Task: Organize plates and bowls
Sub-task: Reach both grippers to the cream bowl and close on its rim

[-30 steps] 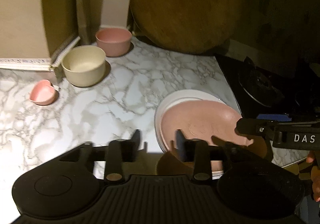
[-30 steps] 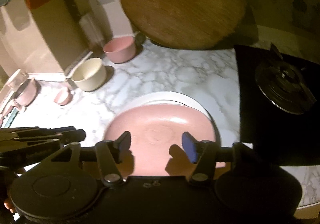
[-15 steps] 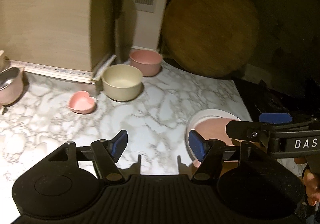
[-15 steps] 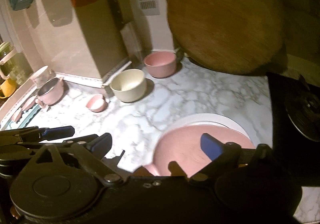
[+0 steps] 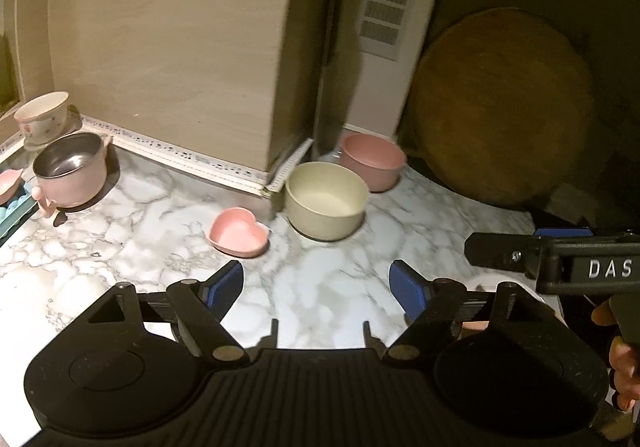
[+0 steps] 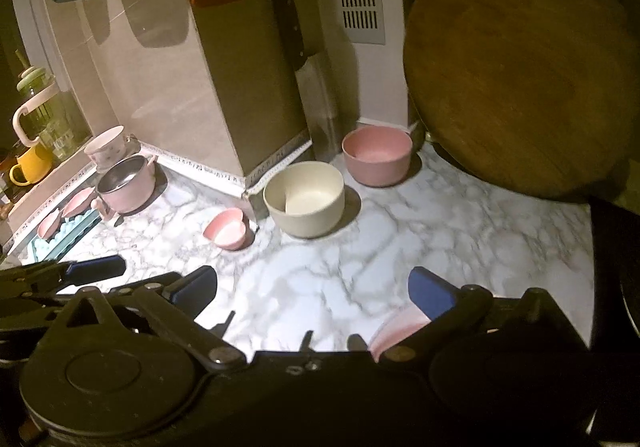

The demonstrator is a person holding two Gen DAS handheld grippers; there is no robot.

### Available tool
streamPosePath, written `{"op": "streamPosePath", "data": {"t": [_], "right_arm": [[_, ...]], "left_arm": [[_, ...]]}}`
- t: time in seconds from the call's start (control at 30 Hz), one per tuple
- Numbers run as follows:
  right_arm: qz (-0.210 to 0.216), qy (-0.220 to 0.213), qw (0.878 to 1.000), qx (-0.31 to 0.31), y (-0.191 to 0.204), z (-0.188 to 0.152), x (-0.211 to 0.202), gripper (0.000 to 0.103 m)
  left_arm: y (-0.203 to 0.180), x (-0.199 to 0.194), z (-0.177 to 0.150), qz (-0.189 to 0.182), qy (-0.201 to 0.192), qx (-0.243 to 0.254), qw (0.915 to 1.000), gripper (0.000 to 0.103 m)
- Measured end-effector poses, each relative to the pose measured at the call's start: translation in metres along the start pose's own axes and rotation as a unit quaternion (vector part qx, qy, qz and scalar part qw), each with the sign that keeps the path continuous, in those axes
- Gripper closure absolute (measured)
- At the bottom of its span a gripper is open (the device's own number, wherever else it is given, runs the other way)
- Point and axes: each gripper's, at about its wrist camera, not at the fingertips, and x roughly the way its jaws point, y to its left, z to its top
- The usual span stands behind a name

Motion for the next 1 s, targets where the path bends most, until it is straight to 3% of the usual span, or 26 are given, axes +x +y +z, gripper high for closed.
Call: {"op": "streamPosePath", "data": {"t": [0.67,1.0], "right_arm": [[0.006,0.055,0.998,-0.021,-0.037,0.082,0.139,0.006],[0.018,0.097,0.995,0.008,-0.056,0.093,0.197,0.017]], "left_arm": [[0.019,0.123,0.054,0.089,0.036,-0.042,0.9944,0.023],[0.016,0.164,0.057,0.091,0.054,-0.056,0.9928,0.023]]}}
